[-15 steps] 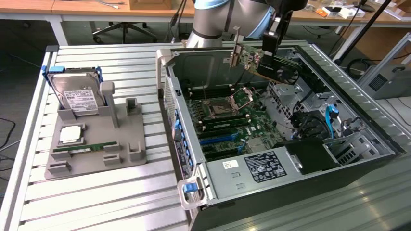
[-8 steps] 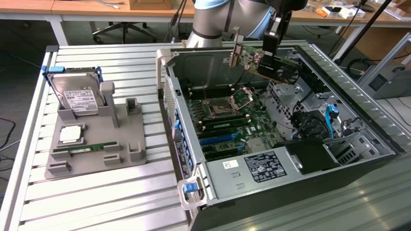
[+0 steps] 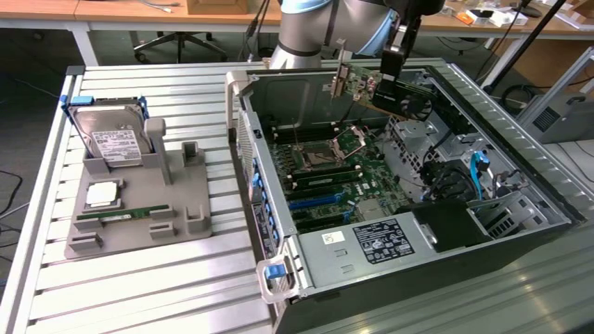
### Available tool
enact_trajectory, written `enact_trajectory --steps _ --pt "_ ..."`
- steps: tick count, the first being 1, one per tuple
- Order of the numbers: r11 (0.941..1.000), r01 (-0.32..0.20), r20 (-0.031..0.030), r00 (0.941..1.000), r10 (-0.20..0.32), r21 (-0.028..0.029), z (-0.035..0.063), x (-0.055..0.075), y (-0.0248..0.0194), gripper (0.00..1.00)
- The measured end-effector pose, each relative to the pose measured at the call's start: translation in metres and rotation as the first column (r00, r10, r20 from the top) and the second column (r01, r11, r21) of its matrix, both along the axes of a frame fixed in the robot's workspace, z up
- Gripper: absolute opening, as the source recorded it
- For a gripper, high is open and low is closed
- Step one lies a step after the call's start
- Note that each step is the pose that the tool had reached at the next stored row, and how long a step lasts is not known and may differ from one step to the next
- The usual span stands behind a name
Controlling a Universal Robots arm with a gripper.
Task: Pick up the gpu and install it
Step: 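Insert the gpu into the slot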
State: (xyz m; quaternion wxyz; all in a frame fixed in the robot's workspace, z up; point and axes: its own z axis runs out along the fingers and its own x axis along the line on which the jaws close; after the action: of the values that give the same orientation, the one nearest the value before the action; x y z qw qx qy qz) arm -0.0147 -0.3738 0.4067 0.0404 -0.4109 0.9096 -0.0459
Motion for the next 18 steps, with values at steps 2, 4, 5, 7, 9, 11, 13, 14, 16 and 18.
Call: enact_trajectory --steps 2,4,5,7,9,11,13,14,16,18 --pt "1.0 -0.005 0.0 1.0 0.005 0.0 0.0 0.0 0.0 0.27" --pt "1.0 -0.009 0.0 1.0 0.009 0.0 0.0 0.0 0.0 0.27" --pt "0.9999 -0.012 0.0 0.9999 0.012 0.0 0.0 0.0 0.0 0.27" --pt "0.9998 -0.019 0.0 0.9998 0.019 0.0 0.0 0.0 0.0 0.27" --pt "0.9997 -0.026 0.0 0.9997 0.026 0.0 0.0 0.0 0.0 0.27" --pt "0.9996 -0.03 0.0 0.9996 0.03 0.0 0.0 0.0 0.0 0.27" --pt "0.9994 -0.034 0.0 0.9994 0.034 0.0 0.0 0.0 0.0 0.27" --pt "0.9994 -0.036 0.0 0.9994 0.036 0.0 0.0 0.0 0.0 0.27" --pt "0.9992 -0.041 0.0 0.9992 0.041 0.0 0.0 0.0 0.0 0.27" --pt "0.999 -0.045 0.0 0.999 0.045 0.0 0.0 0.0 0.0 0.27"
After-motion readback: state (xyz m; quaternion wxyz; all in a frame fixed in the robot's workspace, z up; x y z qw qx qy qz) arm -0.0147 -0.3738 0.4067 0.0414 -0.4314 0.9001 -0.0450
